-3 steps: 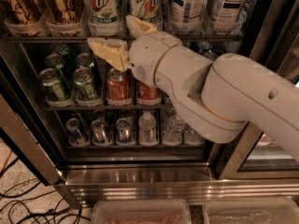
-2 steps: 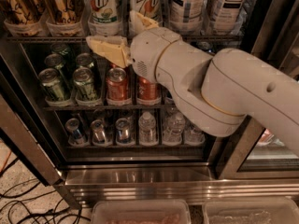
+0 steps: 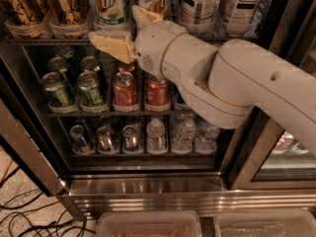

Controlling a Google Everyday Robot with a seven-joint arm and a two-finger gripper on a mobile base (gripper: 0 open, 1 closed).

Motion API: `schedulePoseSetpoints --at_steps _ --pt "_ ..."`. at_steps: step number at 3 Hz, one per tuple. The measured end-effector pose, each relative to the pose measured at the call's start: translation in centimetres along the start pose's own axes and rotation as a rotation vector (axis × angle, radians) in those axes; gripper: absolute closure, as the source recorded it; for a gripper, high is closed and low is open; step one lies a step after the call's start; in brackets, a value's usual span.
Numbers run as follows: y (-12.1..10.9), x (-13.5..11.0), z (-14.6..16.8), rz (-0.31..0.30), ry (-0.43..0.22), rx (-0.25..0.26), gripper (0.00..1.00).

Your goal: Pick 7up can from top shelf of fridge

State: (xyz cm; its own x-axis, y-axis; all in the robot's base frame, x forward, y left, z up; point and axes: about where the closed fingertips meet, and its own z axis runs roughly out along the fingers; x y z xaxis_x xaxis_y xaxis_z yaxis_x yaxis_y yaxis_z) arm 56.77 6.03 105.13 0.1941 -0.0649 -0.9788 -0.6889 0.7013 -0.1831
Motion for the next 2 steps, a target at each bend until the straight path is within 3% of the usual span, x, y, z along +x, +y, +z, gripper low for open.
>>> schedulePoseSetpoints --at_steps 2 --pt "-0.83 0.20 1.82 0.010 -0.012 -0.018 0.25"
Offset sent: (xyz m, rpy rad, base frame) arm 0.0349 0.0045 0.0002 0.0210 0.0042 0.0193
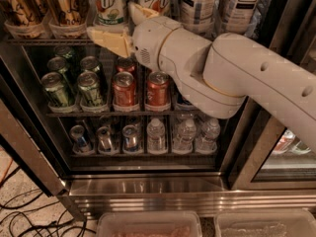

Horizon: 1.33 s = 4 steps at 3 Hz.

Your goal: Pick 7up can from top shelf of fridge

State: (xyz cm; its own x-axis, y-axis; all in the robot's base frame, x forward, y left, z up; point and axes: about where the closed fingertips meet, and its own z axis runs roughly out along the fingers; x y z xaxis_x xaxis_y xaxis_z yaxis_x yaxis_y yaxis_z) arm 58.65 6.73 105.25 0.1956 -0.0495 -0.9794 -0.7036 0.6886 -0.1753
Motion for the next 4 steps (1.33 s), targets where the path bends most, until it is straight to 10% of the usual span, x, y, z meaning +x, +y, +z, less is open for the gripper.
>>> schedulePoseSetpoints --at_steps 4 --pt "-0.6 0.1 3.0 0.008 -0.004 -0.029 0.26"
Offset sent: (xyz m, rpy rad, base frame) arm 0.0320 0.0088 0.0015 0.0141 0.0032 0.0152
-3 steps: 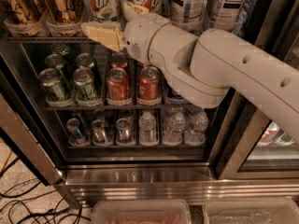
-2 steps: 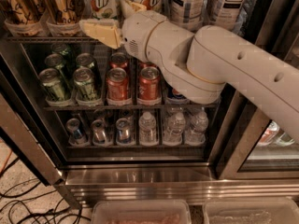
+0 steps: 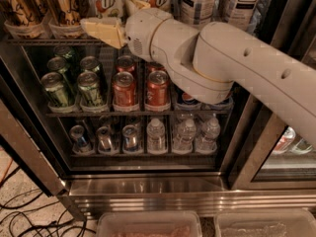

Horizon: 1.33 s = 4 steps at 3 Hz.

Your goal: Pick 7up can from top shelf of fridge

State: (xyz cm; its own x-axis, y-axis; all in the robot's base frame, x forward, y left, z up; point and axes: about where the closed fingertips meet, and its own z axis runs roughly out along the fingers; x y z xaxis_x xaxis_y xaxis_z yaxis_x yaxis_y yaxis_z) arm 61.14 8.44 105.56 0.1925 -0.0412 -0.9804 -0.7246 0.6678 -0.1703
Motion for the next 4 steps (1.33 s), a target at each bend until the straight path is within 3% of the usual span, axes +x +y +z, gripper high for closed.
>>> schedulePoseSetpoints --at_steps 3,4 --pt "0.2 -0.1 1.0 0.014 0.029 0.037 0.27" --pt "-0.1 -0.5 1.7 0.020 0.032 0.090 0.28"
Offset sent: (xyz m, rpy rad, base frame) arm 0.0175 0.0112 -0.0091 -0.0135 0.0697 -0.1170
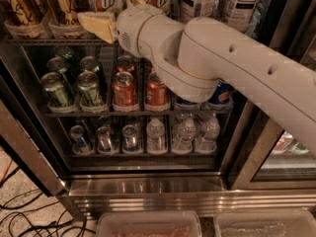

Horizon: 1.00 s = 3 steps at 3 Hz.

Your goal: Pick 7up can from top shelf of fridge

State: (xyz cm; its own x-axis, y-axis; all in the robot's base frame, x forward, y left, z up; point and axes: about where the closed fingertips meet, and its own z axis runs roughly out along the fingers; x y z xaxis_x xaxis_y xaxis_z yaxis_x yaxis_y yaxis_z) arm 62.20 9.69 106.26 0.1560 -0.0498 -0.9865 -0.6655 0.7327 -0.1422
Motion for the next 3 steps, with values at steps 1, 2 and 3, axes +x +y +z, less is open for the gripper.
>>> schedulePoseSetpoints --at_steps 1,2,3 --pt "-0.52 0.17 0.05 0.000 0.009 0.025 0.47" --pt "-0.51 0.17 0.05 0.000 0.009 0.025 0.70" --pt "-0.51 0.17 0.05 0.000 0.009 0.025 0.93"
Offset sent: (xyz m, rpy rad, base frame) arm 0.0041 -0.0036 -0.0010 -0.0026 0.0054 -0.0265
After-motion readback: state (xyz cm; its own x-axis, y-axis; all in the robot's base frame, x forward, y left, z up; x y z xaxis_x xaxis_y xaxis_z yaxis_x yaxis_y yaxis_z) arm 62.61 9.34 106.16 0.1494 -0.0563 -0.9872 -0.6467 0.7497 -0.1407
